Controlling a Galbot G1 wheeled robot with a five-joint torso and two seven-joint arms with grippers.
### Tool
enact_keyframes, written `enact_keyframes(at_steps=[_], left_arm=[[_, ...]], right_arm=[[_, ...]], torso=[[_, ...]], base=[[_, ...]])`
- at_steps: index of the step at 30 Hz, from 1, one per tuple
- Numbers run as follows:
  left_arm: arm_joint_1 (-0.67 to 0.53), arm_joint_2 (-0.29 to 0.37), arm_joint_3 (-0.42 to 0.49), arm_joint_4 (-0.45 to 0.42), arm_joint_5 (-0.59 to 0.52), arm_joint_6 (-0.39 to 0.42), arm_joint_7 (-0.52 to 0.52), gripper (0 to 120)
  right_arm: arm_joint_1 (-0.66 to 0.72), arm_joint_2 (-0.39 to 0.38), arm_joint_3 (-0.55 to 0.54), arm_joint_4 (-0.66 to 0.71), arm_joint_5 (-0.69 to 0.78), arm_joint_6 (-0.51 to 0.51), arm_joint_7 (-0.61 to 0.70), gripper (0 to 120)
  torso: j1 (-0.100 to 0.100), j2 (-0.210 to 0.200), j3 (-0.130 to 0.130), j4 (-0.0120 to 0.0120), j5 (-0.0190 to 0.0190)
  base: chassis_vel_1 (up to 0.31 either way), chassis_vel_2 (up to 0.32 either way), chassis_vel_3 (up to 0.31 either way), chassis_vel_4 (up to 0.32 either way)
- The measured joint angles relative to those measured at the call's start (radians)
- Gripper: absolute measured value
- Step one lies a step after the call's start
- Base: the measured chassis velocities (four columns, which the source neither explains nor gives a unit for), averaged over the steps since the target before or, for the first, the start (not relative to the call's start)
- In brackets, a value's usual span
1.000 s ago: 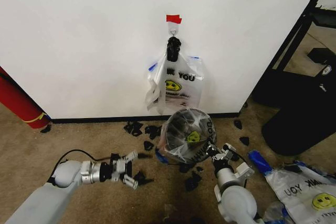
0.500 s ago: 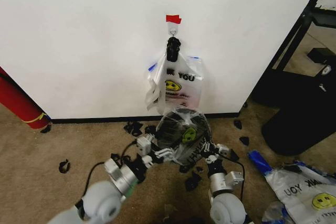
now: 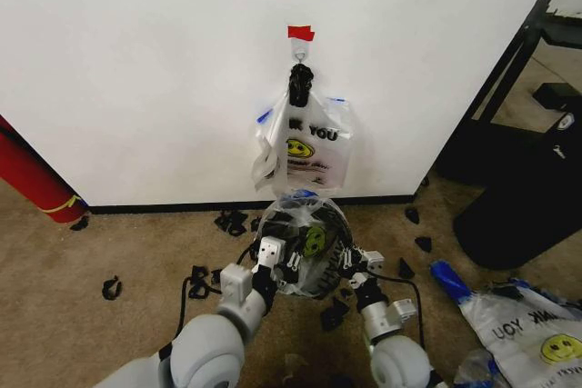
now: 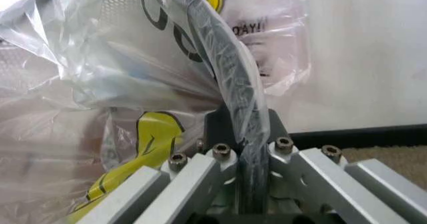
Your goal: Pick up the garbage bag from the wall and place it over the trash bin.
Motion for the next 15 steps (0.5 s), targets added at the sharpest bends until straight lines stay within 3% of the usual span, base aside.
enact_keyframes(at_steps=[8, 15], left_arm=[[-0.031, -0.042, 0.047, -0.01, -0.051, 0.08, -0.124, 0], [-0.098, -0.091, 0.084, 0.067, -0.073, 0.12, -0.21, 0]], right_arm=[[0.032, -0.021, -0.015, 0.002, 0.033, -0.04, -0.01, 0], [0.033, -0.005, -0.049, 0.014, 0.006, -0.041, 0.012, 0]], torso=[[0.0, 0.0, 0.0, 0.0003, 0.0001], [0.0, 0.0, 0.0, 0.0002, 0.0]], base=[[0.0, 0.0, 0.0, 0.0], [0.0, 0.0, 0.0, 0.0]])
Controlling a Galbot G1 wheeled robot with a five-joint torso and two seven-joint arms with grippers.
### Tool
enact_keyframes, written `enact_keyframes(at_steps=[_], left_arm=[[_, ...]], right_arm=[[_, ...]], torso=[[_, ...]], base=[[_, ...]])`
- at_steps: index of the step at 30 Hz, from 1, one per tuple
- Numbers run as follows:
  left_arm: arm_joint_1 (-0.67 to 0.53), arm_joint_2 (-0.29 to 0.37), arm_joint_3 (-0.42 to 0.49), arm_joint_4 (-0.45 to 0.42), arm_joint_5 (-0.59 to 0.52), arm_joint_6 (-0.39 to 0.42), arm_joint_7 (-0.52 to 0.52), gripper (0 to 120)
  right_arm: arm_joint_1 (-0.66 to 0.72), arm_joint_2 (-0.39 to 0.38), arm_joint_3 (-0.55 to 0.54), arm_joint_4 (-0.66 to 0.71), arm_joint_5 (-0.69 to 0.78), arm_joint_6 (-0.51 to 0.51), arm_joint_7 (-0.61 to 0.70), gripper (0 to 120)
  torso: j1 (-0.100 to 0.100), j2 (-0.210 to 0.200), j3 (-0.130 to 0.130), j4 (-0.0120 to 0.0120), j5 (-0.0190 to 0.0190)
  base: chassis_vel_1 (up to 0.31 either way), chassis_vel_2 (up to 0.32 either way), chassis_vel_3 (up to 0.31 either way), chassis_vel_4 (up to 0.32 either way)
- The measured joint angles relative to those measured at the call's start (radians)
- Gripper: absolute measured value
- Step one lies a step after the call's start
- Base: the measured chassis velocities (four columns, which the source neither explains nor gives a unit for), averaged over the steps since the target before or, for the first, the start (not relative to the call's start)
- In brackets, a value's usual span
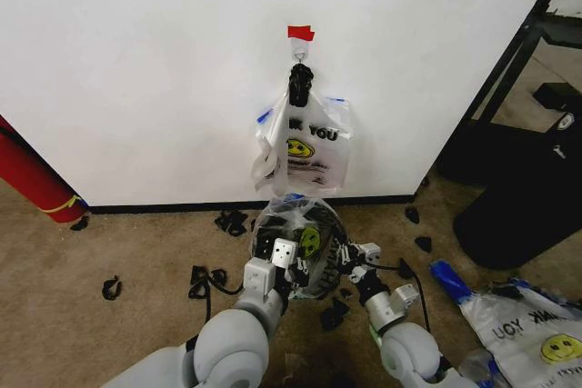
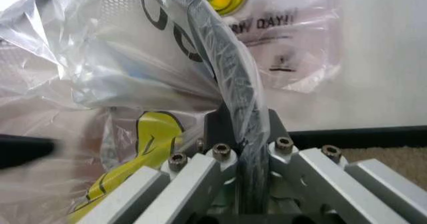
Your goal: Pick up the garbage bag from the wall and place it over the trash bin.
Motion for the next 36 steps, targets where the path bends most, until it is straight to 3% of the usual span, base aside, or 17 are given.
enact_keyframes(at_steps=[9, 13, 19, 29, 36], left_arm=[[-0.094, -0.099, 0.044, 0.176, 0.025, 0.018, -0.094, 0], [-0.114, -0.122, 0.05, 0.206, 0.033, 0.032, -0.111, 0], [-0.127, -0.14, 0.058, 0.248, 0.067, 0.038, -0.121, 0], [-0.163, -0.182, 0.042, 0.4, 0.142, 0.023, -0.131, 0], [-0.18, -0.183, 0.03, 0.431, 0.142, 0.025, -0.125, 0]], right_arm=[[-0.01, 0.001, -0.012, 0.04, -0.007, 0.0, 0.012, 0], [-0.015, 0.001, -0.012, 0.043, -0.017, 0.003, 0.012, 0], [-0.026, 0.002, -0.012, 0.049, -0.037, 0.013, 0.012, 0], [-0.06, 0.001, -0.027, 0.096, -0.035, 0.011, 0.016, 0], [-0.076, -0.006, -0.031, 0.112, -0.038, 0.01, 0.013, 0]], torso=[[0.0, 0.0, 0.0, -0.0002, -0.0001], [0.0, 0.0, 0.0, -0.0002, 0.0], [0.0, 0.0, 0.0, -0.0002, 0.0], [0.0, 0.0, 0.0, -0.0001, 0.0], [0.0, 0.0, 0.0, -0.0001, -0.0001]], base=[[0.0, 0.0, 0.0, 0.0], [0.0, 0.0, 0.0, 0.0], [0.0, 0.0, 0.0, 0.0], [0.0, 0.0, 0.0, 0.0], [0.0, 0.0, 0.0, 0.0]])
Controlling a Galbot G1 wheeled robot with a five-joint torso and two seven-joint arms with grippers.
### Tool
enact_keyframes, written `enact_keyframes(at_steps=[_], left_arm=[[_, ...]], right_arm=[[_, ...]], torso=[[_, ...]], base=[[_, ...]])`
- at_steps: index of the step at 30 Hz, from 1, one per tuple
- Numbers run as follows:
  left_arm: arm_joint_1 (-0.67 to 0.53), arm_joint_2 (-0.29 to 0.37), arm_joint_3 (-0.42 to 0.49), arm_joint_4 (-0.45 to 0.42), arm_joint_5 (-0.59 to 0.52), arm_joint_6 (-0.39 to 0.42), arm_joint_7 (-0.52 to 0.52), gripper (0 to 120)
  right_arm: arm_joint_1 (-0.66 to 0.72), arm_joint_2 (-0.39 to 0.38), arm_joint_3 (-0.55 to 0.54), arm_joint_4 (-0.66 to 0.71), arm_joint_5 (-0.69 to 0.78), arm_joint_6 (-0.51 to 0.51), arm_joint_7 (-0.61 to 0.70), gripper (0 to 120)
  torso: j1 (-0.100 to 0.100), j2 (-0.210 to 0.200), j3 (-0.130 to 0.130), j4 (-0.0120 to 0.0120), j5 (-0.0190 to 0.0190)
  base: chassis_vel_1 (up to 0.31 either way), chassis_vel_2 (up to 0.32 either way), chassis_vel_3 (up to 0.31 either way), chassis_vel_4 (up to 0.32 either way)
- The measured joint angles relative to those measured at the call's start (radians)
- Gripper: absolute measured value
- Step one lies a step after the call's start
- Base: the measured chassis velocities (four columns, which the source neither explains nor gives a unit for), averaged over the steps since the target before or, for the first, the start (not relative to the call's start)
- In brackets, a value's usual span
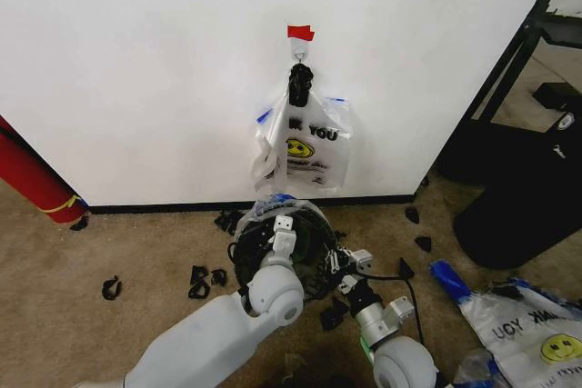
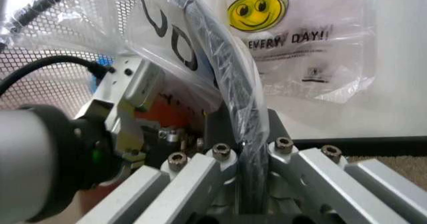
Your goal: Pick up the garbage bag from the wall and place it over the trash bin.
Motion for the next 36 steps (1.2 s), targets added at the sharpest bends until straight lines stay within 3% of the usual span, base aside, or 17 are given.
enact_keyframes(at_steps=[12, 22, 25, 36], left_arm=[[-0.023, -0.023, -0.014, 0.065, -0.005, 0.004, 0.011, 0], [0.048, 0.023, 0.012, -0.065, -0.024, 0.017, 0.055, 0], [0.053, 0.026, 0.013, -0.07, -0.017, 0.018, 0.062, 0], [0.002, 0.005, -0.004, 0.065, 0.06, -0.013, 0.102, 0]], right_arm=[[-0.019, -0.012, 0.0, 0.02, 0.0, 0.0, -0.029, 0], [0.008, 0.014, -0.002, -0.034, -0.002, 0.057, -0.044, 0], [0.011, 0.02, -0.009, -0.04, -0.001, 0.059, -0.044, 0], [-0.017, 0.011, -0.02, 0.003, 0.016, 0.048, -0.076, 0]], torso=[[0.0, 0.0, 0.0, -0.0001, -0.0001], [0.0, 0.0, 0.0, 0.0, -0.0001], [0.0, 0.0, 0.0, 0.0001, -0.0001], [0.0, 0.0, 0.0, -0.0001, -0.0001]], base=[[0.0, 0.0, 0.0, 0.0], [0.0, 0.0, 0.0, 0.0], [0.0, 0.0, 0.0, 0.0], [0.0, 0.0, 0.0, 0.0]])
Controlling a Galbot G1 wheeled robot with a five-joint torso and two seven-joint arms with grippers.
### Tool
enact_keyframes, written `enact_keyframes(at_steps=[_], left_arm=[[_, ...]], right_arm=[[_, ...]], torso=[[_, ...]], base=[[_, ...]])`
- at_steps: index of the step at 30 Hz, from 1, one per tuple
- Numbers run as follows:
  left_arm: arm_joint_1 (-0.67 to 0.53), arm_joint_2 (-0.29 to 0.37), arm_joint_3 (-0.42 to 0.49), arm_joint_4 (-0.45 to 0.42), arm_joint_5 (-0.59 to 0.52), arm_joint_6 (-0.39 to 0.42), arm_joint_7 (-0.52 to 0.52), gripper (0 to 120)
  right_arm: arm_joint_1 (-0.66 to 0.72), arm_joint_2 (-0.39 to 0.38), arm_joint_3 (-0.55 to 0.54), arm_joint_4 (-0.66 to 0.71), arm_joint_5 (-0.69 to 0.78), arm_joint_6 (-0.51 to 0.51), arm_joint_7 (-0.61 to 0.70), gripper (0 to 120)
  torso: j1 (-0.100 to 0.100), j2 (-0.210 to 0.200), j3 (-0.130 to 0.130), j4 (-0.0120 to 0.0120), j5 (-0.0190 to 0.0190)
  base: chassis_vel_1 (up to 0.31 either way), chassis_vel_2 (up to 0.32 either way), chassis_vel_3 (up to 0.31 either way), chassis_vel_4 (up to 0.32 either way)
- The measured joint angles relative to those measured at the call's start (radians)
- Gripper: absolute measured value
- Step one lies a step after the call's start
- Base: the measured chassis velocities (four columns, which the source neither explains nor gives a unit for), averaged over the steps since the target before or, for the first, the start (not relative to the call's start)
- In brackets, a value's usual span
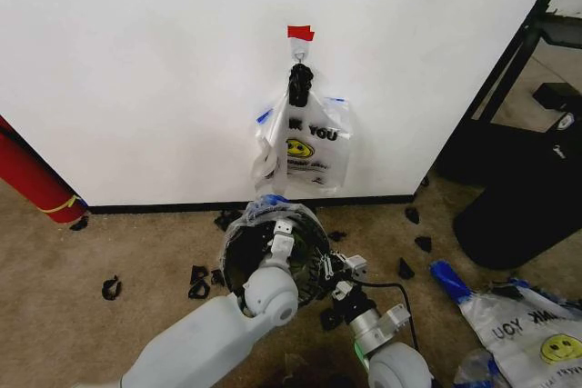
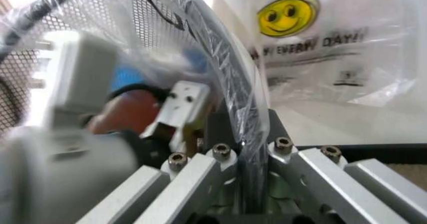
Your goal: Pick up the garbage bag from the wall and place it over the trash bin.
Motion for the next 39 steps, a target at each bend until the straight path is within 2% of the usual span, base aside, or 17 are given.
enact_keyframes(at_steps=[10, 18, 25, 33, 39], left_arm=[[0.0, 0.011, -0.01, -0.01, 0.003, -0.001, 0.008, 0], [0.073, 0.079, -0.001, -0.136, -0.004, 0.02, 0.036, 0], [0.133, 0.162, -0.019, -0.251, -0.025, 0.056, 0.052, 0], [0.18, 0.196, -0.031, -0.308, -0.022, 0.071, 0.068, 0], [0.217, 0.206, -0.028, -0.334, -0.016, 0.077, 0.073, 0]], right_arm=[[-0.004, -0.001, 0.002, -0.01, -0.001, 0.01, -0.027, 0], [0.021, 0.022, 0.006, -0.06, -0.005, 0.04, -0.019, 0], [0.043, 0.043, 0.03, -0.142, -0.108, 0.124, -0.087, 0], [0.057, 0.055, 0.064, -0.205, -0.211, 0.213, -0.134, 0], [0.059, 0.064, 0.071, -0.217, -0.227, 0.252, -0.136, 0]], torso=[[0.0, 0.0, 0.0, 0.0, 0.0], [0.0, 0.0, 0.0, 0.0001, 0.0], [0.0, 0.0, 0.0, 0.0001, -0.0001], [0.0, 0.0, 0.0, 0.0, -0.0001], [0.0, 0.0, 0.0, 0.0001, -0.0001]], base=[[0.0, 0.0, 0.0, 0.0], [0.0, 0.0, 0.0, 0.0], [0.0, 0.0, 0.0, 0.0], [0.0, 0.0, 0.0, 0.0], [0.0, 0.0, 0.0, 0.0]])
